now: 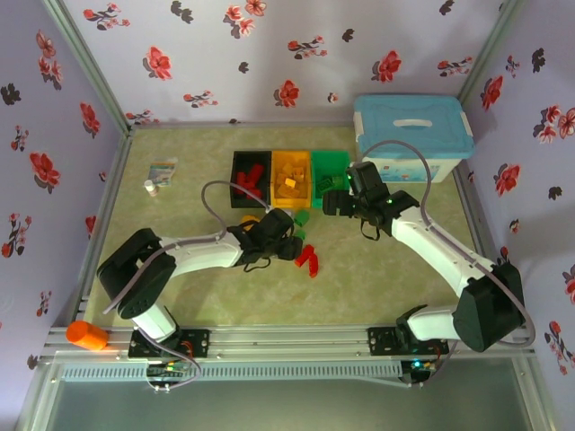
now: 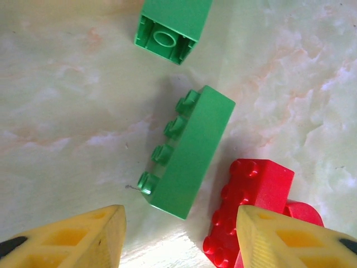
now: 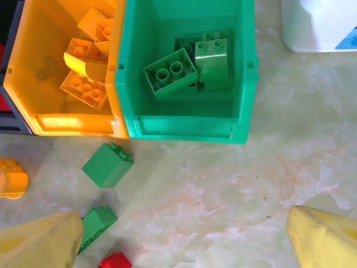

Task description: Sort the legos into containers by color

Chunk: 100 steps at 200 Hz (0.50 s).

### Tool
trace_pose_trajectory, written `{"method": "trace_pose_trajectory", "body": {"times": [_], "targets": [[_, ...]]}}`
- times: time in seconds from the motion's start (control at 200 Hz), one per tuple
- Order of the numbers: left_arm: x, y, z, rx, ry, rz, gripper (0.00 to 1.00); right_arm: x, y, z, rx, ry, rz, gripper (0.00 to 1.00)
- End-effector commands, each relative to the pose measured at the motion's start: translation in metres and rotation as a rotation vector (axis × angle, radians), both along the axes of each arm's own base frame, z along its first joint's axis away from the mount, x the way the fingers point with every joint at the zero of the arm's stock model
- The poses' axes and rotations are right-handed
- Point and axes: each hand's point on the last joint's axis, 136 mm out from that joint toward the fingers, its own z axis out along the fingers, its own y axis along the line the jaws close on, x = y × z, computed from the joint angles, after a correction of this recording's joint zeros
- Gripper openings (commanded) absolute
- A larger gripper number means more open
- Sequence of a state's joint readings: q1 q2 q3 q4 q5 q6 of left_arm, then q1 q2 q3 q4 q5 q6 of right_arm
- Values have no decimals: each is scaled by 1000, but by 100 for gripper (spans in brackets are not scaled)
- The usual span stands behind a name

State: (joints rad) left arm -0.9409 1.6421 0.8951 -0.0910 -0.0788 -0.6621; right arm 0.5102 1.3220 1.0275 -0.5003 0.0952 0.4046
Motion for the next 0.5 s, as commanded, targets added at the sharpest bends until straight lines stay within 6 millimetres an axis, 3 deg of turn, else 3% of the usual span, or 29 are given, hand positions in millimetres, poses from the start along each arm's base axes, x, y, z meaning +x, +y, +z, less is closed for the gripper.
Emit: {"method": "trace_pose_trajectory", "body": {"times": [0.0, 0.31, 0.495], "targets": [[16, -1, 6, 41, -37, -3, 55, -2, -1, 6, 28, -16, -11, 95], [21, -18, -17, 61, 30, -81, 55, -7, -11, 5, 20, -19, -28, 95], [24, -13, -33, 91, 58, -63, 51, -6, -10, 2, 27, -15, -29, 95]]}}
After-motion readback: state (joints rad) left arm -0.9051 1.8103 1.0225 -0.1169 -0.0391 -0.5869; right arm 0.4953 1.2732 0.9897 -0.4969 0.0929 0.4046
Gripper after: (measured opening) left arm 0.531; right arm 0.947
